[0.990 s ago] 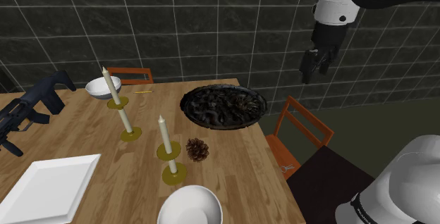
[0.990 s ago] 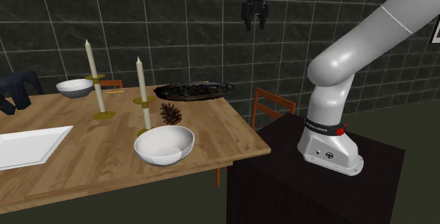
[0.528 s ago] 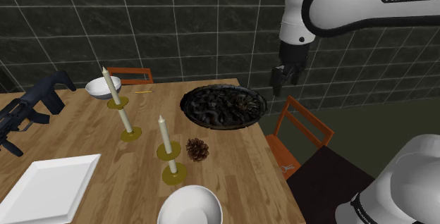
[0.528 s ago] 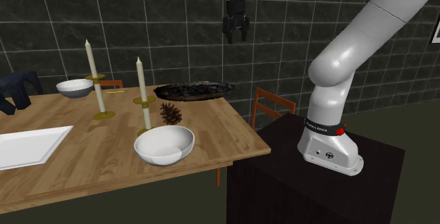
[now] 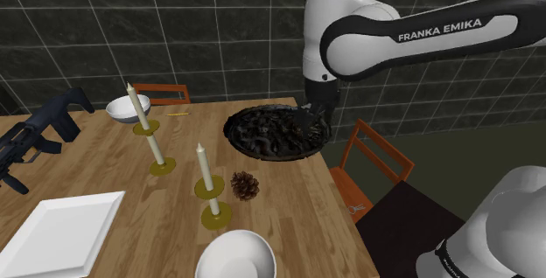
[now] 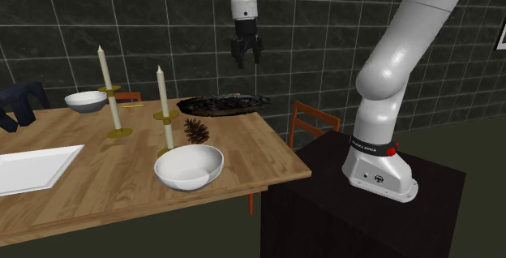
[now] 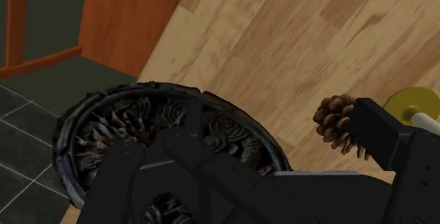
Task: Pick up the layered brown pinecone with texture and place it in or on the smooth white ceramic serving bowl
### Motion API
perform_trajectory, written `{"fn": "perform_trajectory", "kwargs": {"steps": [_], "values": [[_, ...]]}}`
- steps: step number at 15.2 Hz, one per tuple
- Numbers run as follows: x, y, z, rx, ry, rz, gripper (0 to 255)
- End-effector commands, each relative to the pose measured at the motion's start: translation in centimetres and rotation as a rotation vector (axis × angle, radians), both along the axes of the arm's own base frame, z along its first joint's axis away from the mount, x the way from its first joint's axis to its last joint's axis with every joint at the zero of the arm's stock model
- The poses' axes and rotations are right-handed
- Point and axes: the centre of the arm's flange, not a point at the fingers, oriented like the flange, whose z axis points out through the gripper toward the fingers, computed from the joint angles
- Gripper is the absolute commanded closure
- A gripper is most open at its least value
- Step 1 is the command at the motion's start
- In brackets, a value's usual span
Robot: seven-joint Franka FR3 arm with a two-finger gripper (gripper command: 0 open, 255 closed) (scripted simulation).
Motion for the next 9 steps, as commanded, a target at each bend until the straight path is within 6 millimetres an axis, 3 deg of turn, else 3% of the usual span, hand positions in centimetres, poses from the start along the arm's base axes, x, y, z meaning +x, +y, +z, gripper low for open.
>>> {"fn": "perform_trajectory", "kwargs": {"steps": [1, 9], "values": [[1.3, 1.7, -1.6, -0.002, 0.001, 0.014, 0], [6.3, 8.8, -7.8, -0.012, 0.009, 0.07, 0]]}}
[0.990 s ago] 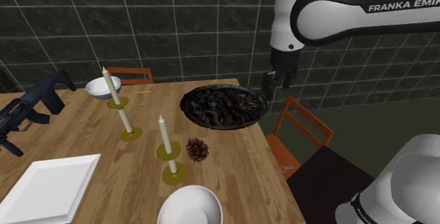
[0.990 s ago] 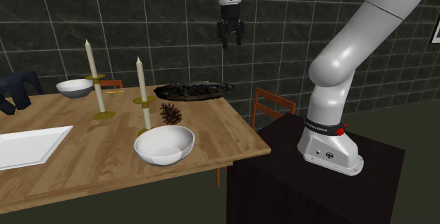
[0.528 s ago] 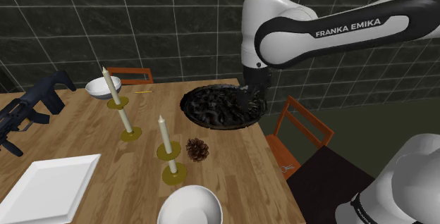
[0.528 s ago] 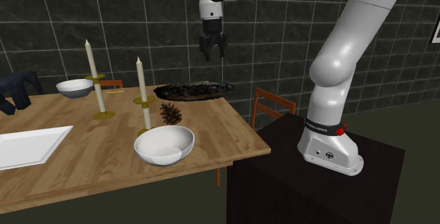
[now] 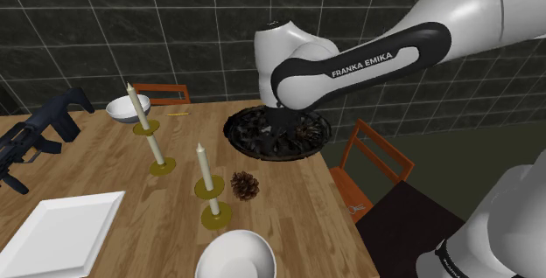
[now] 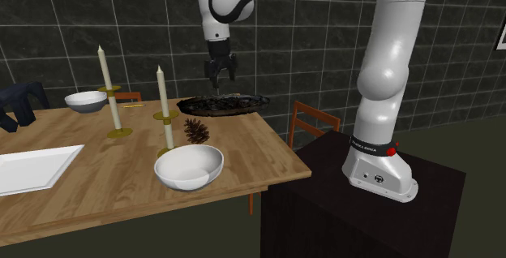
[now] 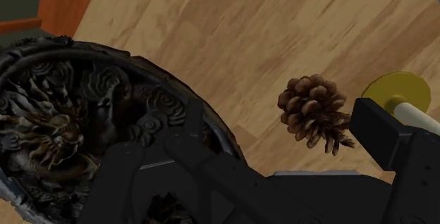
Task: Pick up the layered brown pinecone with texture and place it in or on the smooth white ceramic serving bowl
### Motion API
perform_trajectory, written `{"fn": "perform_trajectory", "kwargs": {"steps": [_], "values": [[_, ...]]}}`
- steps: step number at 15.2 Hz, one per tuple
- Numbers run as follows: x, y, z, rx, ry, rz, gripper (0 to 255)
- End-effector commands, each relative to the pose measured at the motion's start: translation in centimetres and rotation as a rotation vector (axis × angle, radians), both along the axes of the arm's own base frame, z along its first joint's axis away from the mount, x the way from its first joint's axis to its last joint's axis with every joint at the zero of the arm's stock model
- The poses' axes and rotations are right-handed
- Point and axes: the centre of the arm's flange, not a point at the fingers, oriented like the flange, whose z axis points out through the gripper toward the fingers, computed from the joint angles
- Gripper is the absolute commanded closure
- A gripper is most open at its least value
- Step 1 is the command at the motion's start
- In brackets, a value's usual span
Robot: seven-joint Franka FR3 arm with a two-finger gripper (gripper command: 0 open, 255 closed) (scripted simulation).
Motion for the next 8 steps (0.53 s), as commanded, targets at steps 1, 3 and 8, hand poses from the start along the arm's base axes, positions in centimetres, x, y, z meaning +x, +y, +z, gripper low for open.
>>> {"fn": "perform_trajectory", "kwargs": {"steps": [1, 3, 8], "values": [[1.4, 1.5, -1.9, -0.002, 0.002, 0.013, 0], [2.5, 3.4, -3.5, -0.005, 0.004, 0.027, 0], [5.4, 8.0, -7.4, -0.011, 0.009, 0.062, 0]]}}
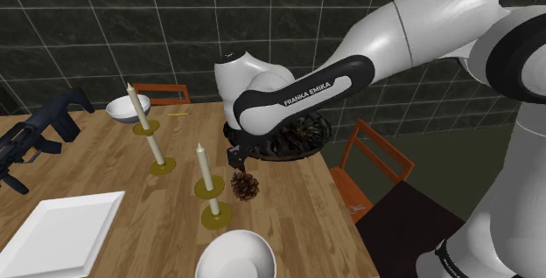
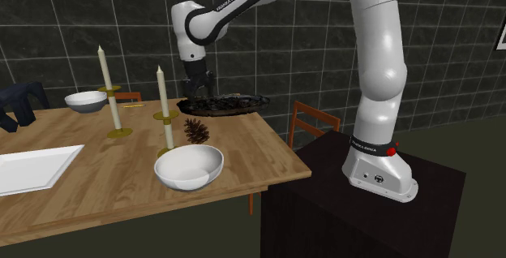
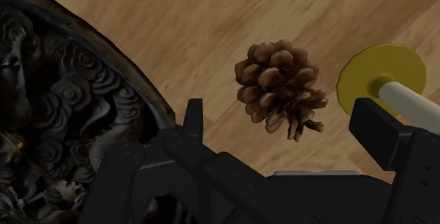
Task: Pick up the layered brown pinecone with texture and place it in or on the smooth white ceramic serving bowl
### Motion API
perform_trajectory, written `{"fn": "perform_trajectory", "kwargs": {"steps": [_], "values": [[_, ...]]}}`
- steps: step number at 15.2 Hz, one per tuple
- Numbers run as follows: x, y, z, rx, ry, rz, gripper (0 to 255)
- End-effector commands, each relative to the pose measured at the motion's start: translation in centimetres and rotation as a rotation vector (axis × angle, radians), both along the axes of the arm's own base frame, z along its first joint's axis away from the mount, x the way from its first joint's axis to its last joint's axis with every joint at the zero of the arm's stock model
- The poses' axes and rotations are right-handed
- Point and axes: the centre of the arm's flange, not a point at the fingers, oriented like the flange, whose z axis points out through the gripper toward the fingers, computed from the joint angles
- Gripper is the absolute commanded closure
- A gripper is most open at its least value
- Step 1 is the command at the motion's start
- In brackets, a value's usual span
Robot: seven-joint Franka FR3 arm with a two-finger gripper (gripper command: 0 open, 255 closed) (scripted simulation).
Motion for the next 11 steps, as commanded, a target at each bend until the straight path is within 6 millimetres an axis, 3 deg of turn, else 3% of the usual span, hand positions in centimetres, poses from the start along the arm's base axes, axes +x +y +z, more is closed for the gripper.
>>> {"fn": "perform_trajectory", "kwargs": {"steps": [1, 4, 11], "values": [[0.9, 1.6, -1.8, -0.003, 0.002, 0.014, 0], [2.2, 3.9, -3.8, -0.006, 0.004, 0.031, 0], [2.1, 3.5, -7.5, -0.006, 0.004, 0.031, 0]]}}
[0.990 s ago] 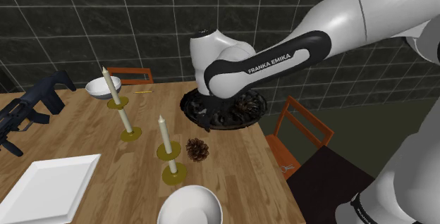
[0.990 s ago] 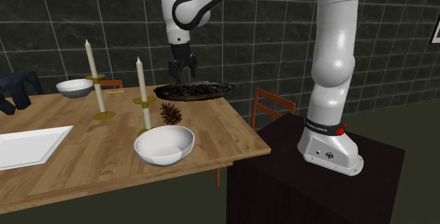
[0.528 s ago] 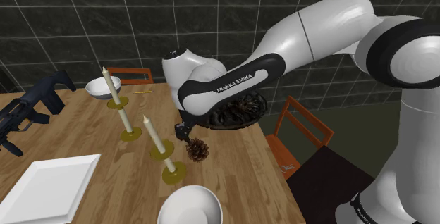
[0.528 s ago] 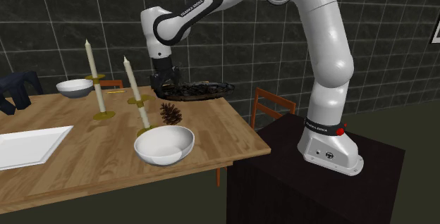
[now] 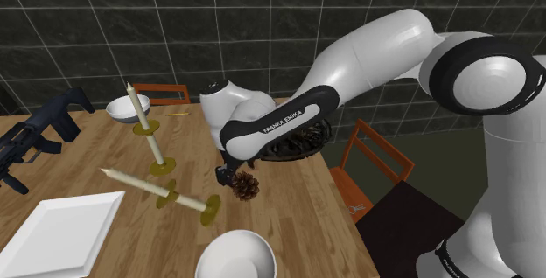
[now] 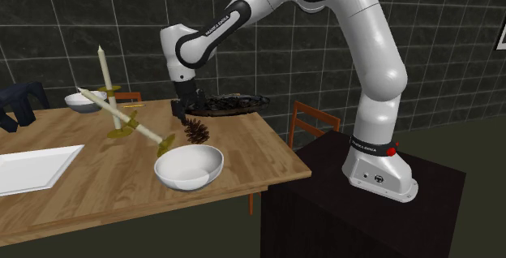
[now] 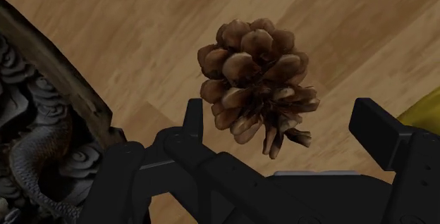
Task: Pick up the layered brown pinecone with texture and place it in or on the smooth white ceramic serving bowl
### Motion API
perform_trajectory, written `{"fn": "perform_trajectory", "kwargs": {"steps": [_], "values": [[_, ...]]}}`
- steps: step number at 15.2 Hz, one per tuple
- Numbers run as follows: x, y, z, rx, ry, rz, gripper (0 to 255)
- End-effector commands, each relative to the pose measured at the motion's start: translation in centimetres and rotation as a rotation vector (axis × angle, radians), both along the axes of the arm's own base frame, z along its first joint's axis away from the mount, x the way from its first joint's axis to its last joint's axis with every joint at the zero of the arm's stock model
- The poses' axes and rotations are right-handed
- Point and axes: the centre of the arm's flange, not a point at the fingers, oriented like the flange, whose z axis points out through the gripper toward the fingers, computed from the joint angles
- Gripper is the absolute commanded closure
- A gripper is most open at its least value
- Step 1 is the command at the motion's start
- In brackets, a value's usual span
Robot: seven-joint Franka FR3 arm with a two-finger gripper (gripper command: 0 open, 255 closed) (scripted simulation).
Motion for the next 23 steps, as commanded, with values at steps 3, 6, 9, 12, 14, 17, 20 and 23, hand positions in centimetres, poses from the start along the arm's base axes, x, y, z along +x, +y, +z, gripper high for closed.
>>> {"fn": "perform_trajectory", "kwargs": {"steps": [3, 6, 9, 12, 14, 17, 20, 23], "values": [[0.0, -0.2, -0.9, 0.0, 0.0, 0.0, 0], [0.0, -0.2, -0.9, 0.0, 0.0, 0.0, 0], [0.0, -0.2, -0.9, 0.0, 0.0, 0.0, 255], [-0.1, -0.1, -0.8, 0.0, 0.0, 0.0, 255], [-0.2, -0.2, -0.5, 0.0, 0.0, 0.0, 255], [-0.1, -0.2, -0.5, 0.0, -0.001, 0.0, 255], [0.0, -0.2, 0.2, 0.0, 0.0, 0.0, 255], [0.0, -0.2, 1.8, 0.0, 0.0, 0.0, 255]]}}
